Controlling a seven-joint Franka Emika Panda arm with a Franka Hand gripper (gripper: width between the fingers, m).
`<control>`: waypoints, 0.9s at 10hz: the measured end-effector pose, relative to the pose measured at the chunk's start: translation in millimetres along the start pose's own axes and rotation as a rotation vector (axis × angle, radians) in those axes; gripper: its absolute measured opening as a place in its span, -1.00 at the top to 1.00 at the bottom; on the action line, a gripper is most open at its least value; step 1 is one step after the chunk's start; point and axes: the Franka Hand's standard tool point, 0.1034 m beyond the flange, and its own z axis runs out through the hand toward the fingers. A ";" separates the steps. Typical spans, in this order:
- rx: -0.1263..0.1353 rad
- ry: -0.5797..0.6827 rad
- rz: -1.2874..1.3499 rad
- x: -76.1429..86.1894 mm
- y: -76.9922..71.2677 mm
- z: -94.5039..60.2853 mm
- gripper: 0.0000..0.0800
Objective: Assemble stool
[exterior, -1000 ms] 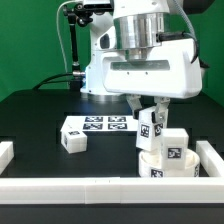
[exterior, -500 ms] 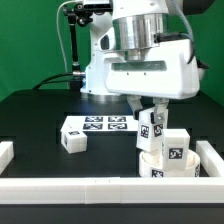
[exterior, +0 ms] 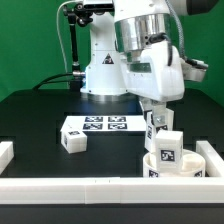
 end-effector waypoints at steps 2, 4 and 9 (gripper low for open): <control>0.019 -0.010 0.137 -3.2 -1.9 0.6 0.15; 0.019 -0.027 0.303 -9.8 -1.1 1.5 0.15; 0.017 -0.044 0.492 -19.4 -1.6 2.2 0.15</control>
Offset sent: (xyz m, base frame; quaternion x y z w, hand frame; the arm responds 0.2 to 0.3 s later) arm 0.0031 0.0090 -0.0074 -0.0084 -0.0142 0.2222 0.9749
